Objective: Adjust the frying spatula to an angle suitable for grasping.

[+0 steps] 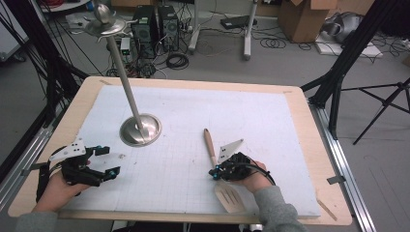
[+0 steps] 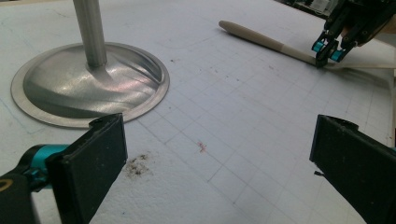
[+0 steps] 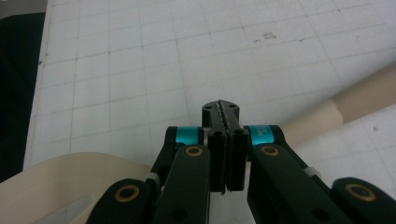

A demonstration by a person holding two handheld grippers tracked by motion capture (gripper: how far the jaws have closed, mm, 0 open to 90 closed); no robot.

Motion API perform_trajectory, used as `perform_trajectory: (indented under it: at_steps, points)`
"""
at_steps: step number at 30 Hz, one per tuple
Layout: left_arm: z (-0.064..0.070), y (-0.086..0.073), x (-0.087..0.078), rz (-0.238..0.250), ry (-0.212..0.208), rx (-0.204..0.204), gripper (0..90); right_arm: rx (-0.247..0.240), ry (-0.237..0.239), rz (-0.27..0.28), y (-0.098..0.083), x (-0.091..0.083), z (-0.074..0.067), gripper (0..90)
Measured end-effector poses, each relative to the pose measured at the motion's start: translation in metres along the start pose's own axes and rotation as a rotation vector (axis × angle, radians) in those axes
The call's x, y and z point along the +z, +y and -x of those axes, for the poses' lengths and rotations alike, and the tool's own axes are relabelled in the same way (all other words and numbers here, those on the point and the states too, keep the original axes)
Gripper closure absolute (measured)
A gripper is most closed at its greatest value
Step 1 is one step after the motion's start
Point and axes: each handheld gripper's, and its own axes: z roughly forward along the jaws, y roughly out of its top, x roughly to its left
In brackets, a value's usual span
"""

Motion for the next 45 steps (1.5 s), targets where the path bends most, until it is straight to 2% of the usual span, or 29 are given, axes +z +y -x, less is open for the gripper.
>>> perform_trajectory:
  at_steps: [6, 13, 23, 27, 29, 30, 31, 32, 34, 36, 37, 38, 39, 40, 41, 42, 43, 45]
  points:
    - [0.0, 0.0, 0.0, -0.001, 0.0, 0.0, 4.4, -0.004, 0.016, 0.0, -0.01, -0.009, 0.004, 90.0]
    - [0.0, 0.0, 0.0, -0.002, -0.002, -0.002, 4.5, 0.016, 0.036, 0.005, -0.027, -0.024, 0.01, 90.0]
    - [0.0, 0.0, 0.0, 0.0, -0.003, -0.001, 4.5, 0.065, 0.041, 0.039, -0.053, -0.043, 0.017, 90.0]
    - [0.0, 0.0, -0.001, 0.002, -0.001, -0.003, 4.5, 0.071, 0.047, 0.049, -0.056, -0.045, 0.018, 90.0]
    - [0.0, 0.0, -0.001, 0.003, 0.0, -0.004, 4.4, 0.091, 0.051, 0.051, -0.055, -0.045, 0.018, 90.0]
    - [0.0, 0.0, -0.001, 0.001, 0.0, -0.001, 4.4, 0.096, 0.058, 0.059, -0.055, -0.044, 0.019, 90.0]
    - [0.0, 0.0, -0.001, 0.003, 0.002, -0.002, 4.4, 0.114, 0.056, 0.12, -0.055, -0.048, 0.021, 90.0]
    - [0.0, 0.0, -0.001, 0.003, 0.002, -0.002, 4.4, 0.114, 0.056, 0.12, -0.055, -0.048, 0.021, 90.0]
    - [0.0, -0.001, -0.002, 0.001, 0.003, 0.001, 4.4, 0.141, 0.012, 0.197, -0.054, -0.054, 0.025, 90.0]
    - [0.0, -0.001, -0.003, -0.002, 0.007, -0.001, 4.4, 0.177, -0.038, 0.23, -0.056, -0.059, 0.031, 90.0]
    - [0.001, -0.002, -0.003, -0.004, 0.008, -0.002, 4.4, 0.211, -0.104, 0.213, -0.059, -0.059, 0.037, 90.0]
    - [0.001, -0.002, -0.003, -0.004, 0.008, -0.002, 4.4, 0.211, -0.104, 0.213, -0.059, -0.059, 0.037, 90.0]
    - [0.002, -0.002, -0.003, -0.006, 0.009, -0.001, 4.4, 0.239, -0.143, 0.195, -0.062, -0.058, 0.044, 90.0]
    - [0.002, -0.002, -0.003, -0.006, 0.009, -0.001, 4.4, 0.239, -0.143, 0.195, -0.062, -0.058, 0.044, 90.0]
    - [0.002, -0.002, -0.004, -0.007, 0.009, 0.0, 4.4, 0.276, -0.177, 0.188, -0.064, -0.057, 0.051, 90.0]
    - [0.002, -0.003, -0.005, -0.006, 0.011, 0.0, 4.4, 0.276, -0.177, 0.188, -0.064, -0.057, 0.051, 90.0]
    - [0.002, -0.004, -0.008, -0.006, 0.017, -0.002, 4.5, 0.316, -0.196, 0.199, -0.064, -0.055, 0.059, 90.0]
    - [0.002, -0.005, -0.01, -0.002, 0.021, -0.006, 4.4, 0.324, -0.198, 0.188, -0.062, -0.052, 0.063, 90.0]
